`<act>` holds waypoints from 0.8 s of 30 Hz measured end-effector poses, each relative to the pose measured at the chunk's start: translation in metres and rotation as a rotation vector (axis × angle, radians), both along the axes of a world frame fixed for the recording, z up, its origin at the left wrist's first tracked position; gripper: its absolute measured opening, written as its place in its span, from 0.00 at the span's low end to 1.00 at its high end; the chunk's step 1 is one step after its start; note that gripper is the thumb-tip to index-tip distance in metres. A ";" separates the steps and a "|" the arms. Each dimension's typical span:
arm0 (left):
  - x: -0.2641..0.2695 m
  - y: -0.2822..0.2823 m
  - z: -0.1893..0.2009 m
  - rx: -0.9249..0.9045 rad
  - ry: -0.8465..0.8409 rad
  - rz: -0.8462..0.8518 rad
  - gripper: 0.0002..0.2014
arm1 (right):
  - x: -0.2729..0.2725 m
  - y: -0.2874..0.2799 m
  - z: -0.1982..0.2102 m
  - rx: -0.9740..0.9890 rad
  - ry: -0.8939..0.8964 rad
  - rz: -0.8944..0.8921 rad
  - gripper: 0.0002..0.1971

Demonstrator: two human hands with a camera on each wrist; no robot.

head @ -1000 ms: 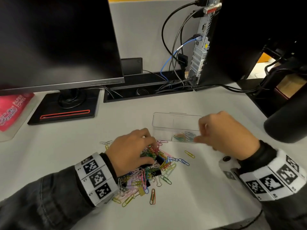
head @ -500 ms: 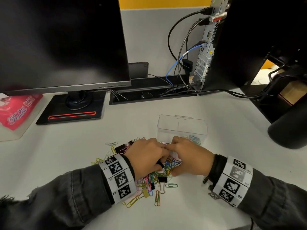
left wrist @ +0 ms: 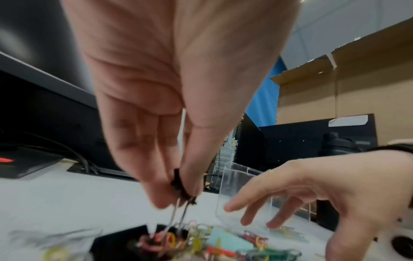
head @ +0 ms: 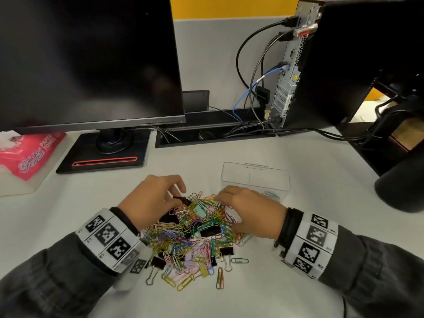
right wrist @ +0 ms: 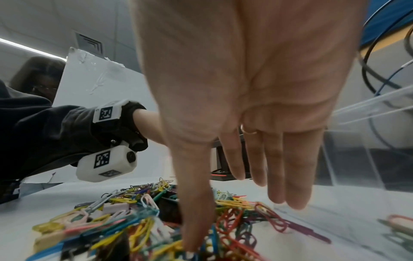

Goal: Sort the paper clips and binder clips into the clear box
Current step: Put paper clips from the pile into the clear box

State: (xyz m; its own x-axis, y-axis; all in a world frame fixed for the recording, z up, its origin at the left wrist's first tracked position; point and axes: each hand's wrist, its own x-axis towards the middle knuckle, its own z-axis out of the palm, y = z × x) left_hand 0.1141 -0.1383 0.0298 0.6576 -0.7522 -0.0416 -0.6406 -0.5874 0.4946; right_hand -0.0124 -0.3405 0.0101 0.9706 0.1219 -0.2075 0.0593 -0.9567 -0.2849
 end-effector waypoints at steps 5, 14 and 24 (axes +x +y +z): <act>-0.003 0.007 -0.010 0.186 -0.036 0.017 0.05 | 0.017 0.008 0.000 -0.063 0.111 0.116 0.44; -0.006 0.009 -0.018 0.144 0.011 0.008 0.07 | 0.014 0.004 -0.002 0.033 -0.020 0.006 0.07; -0.017 0.003 -0.006 0.206 -0.176 -0.035 0.10 | -0.008 -0.038 0.064 0.185 -0.257 -0.045 0.09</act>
State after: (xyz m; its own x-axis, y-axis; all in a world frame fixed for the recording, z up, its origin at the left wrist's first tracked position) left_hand 0.0973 -0.1354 0.0243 0.6418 -0.7624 -0.0833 -0.7281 -0.6398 0.2461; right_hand -0.0205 -0.3781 0.0745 0.9937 0.0904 0.0664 0.1104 -0.8936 -0.4351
